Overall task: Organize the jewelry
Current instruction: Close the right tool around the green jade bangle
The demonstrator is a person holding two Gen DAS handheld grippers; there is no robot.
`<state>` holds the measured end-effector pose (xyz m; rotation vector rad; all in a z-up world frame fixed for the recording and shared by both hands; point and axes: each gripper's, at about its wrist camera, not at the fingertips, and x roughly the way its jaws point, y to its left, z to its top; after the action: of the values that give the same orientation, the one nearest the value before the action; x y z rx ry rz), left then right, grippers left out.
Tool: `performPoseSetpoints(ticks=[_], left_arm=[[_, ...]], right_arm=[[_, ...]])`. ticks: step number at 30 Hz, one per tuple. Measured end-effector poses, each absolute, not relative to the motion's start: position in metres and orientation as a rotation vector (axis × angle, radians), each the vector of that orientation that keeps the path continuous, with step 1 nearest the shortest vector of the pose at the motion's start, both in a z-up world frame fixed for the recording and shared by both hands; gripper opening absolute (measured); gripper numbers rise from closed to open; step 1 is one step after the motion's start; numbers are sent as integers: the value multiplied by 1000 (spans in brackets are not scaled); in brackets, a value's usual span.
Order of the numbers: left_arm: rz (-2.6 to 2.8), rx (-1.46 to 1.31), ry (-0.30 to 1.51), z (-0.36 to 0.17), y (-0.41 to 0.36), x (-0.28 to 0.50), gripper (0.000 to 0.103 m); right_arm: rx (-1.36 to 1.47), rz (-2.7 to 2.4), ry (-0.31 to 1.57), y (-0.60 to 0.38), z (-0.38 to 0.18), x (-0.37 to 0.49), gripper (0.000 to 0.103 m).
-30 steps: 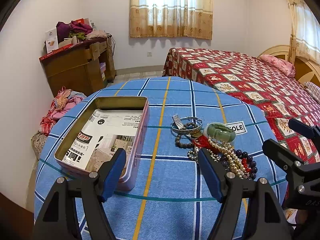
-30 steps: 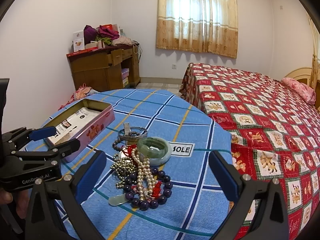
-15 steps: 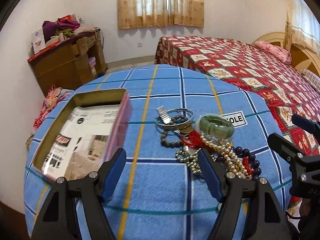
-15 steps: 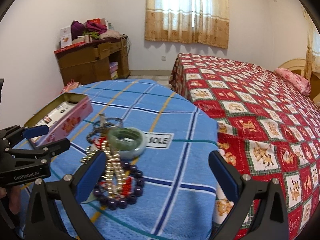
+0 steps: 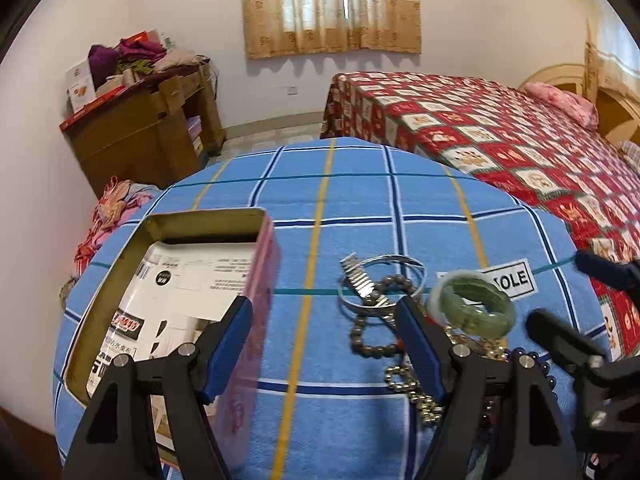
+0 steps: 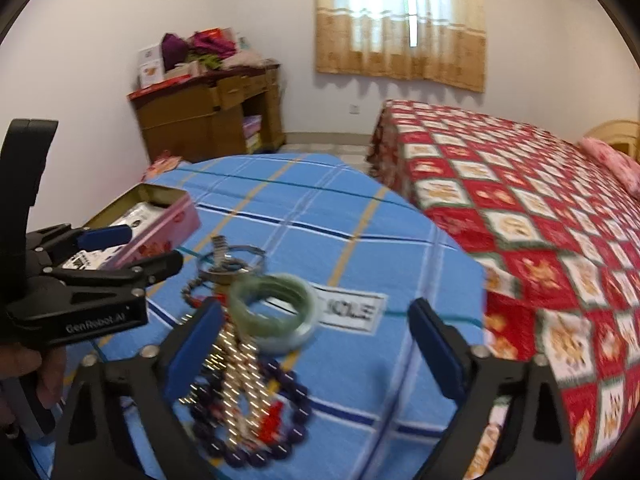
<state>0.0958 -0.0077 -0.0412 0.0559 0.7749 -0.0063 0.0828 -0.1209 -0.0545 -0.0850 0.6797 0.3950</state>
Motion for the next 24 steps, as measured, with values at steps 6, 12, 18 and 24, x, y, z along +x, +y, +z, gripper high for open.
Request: performPoseSetpoints(ticks=[6, 12, 18, 24], left_arm=[[-4, 30, 777, -43, 4, 93, 74], [-31, 4, 778, -45, 7, 89, 74], [-55, 12, 776, -45, 0, 90, 74], [-80, 12, 784, -45, -9, 85, 66]], right_arm=[[-213, 471, 757, -87, -72, 93, 59], [-228, 497, 784, -89, -75, 92, 22], [-186, 490, 712, -93, -66, 85, 22], [-92, 446, 653, -118, -52, 74, 21]])
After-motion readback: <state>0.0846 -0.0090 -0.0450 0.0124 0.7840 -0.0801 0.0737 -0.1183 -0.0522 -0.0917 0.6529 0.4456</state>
